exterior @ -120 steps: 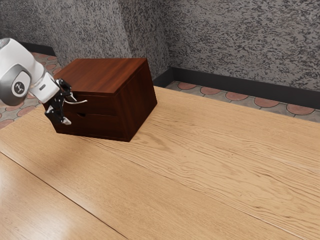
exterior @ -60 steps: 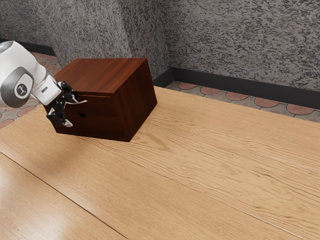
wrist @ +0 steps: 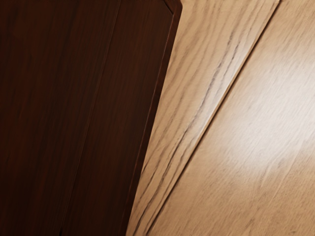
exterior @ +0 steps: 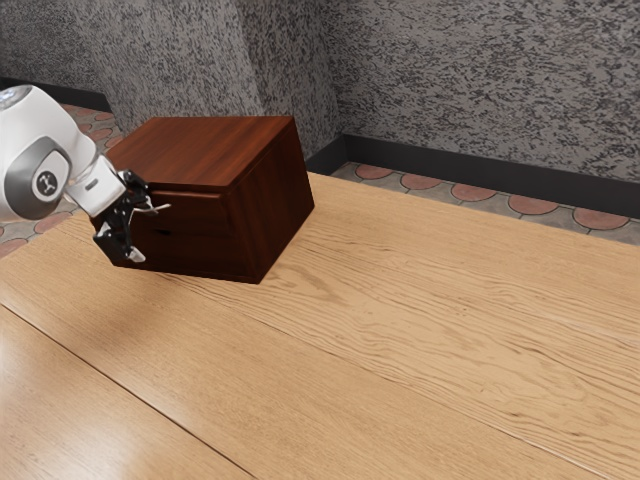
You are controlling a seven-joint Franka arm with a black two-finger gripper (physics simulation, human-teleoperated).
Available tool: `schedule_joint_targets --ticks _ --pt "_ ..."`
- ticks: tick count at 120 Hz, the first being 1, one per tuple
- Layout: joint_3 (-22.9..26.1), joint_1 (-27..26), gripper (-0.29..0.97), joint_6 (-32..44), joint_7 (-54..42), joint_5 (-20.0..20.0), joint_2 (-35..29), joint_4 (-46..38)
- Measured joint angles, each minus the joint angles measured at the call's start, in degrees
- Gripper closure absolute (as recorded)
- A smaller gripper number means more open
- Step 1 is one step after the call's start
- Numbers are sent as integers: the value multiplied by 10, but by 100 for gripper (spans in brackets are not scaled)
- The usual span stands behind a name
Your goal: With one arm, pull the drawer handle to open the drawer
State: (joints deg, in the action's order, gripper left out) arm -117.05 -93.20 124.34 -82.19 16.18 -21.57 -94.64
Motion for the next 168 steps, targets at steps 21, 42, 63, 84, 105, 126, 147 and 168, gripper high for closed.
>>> schedule_joint_targets --ticks 21,42,63,84,105,126,147,168 --pt "2 6 -2 -6 0 -14 14 -12" --pt "4 7 0 -18 0 -22 16 -11" --pt "3 15 8 -21 1 -29 41 -23" --pt "5 21 -2 -23 1 -30 45 -27" --pt "28 49 8 -24 0 -37 53 -36" --pt "42 73 13 -26 -1 -37 58 -37" --pt "58 92 21 -27 -2 -41 63 -36" --pt "65 100 17 -29 -2 -52 69 -36"
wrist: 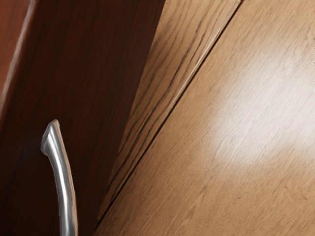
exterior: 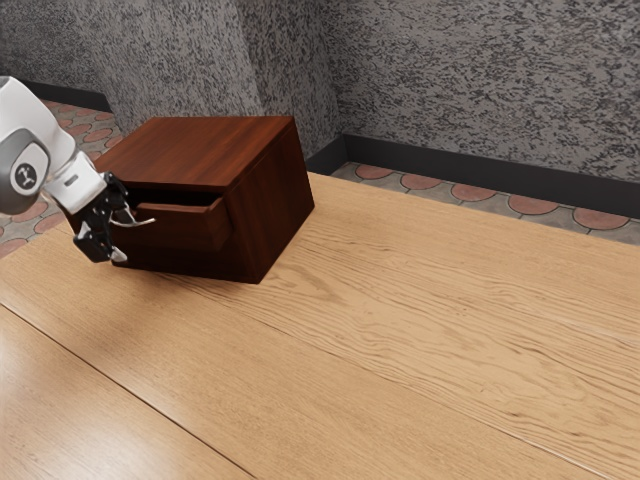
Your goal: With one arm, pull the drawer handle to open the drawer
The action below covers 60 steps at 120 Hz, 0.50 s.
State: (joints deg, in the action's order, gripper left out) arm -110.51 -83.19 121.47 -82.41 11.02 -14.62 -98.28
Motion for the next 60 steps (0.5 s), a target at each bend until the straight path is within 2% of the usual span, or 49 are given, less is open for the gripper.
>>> schedule_joint_targets --ticks 18,30,43,60 --pt "12 8 7 -2 0 -4 4 -5" --pt "44 40 -1 -3 0 -4 5 -20" --pt "68 64 1 -4 0 -5 5 -26" --pt "130 122 9 -4 1 -7 5 -37"
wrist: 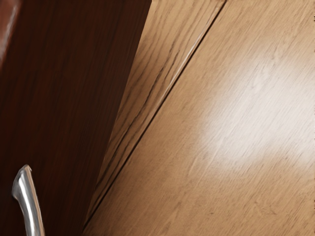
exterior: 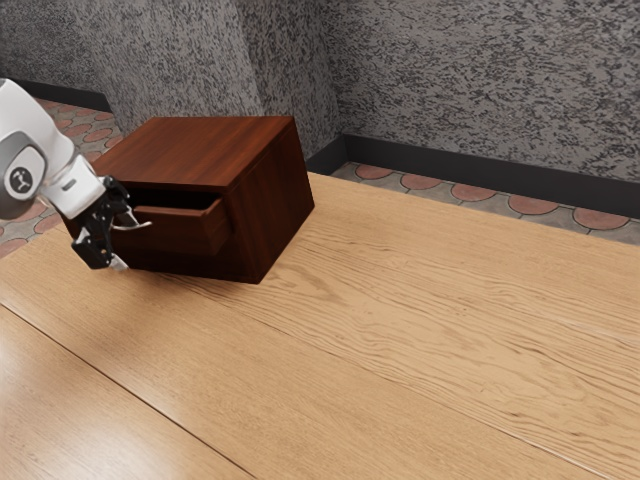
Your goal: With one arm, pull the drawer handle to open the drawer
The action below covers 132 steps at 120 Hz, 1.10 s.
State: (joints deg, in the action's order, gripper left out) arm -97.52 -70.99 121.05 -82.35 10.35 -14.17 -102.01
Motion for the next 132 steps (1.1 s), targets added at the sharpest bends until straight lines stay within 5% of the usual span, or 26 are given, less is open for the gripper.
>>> schedule_joint_targets --ticks 11,30,60,92,132 --pt "54 56 16 0 0 -1 -1 -14" --pt "99 106 1 1 1 0 -5 -32" --pt "207 224 -1 3 2 3 -28 -68" --pt "340 360 11 7 2 5 -50 -109" --pt "411 441 2 17 5 21 -89 -160"
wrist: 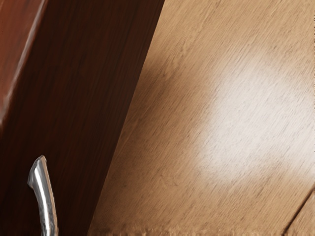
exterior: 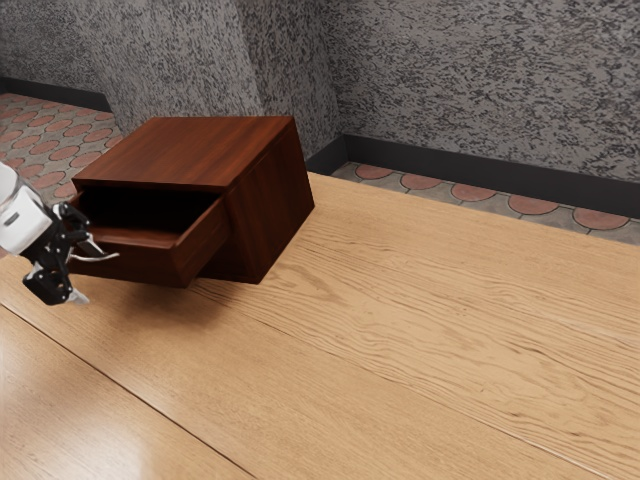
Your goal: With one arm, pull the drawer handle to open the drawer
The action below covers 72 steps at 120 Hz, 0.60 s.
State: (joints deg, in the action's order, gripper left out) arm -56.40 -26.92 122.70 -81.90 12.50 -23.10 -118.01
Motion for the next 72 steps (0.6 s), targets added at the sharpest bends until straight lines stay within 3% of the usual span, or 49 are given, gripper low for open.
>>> schedule_joint_targets --ticks 18,50,53,62,72 --pt "28 41 1 1 1 10 -18 -18" --pt "42 53 0 6 5 22 -35 -32" --pt "67 66 0 5 6 23 -41 -32" --pt "231 137 0 -21 22 36 -63 -16" --pt "379 154 0 -101 81 45 -59 47"
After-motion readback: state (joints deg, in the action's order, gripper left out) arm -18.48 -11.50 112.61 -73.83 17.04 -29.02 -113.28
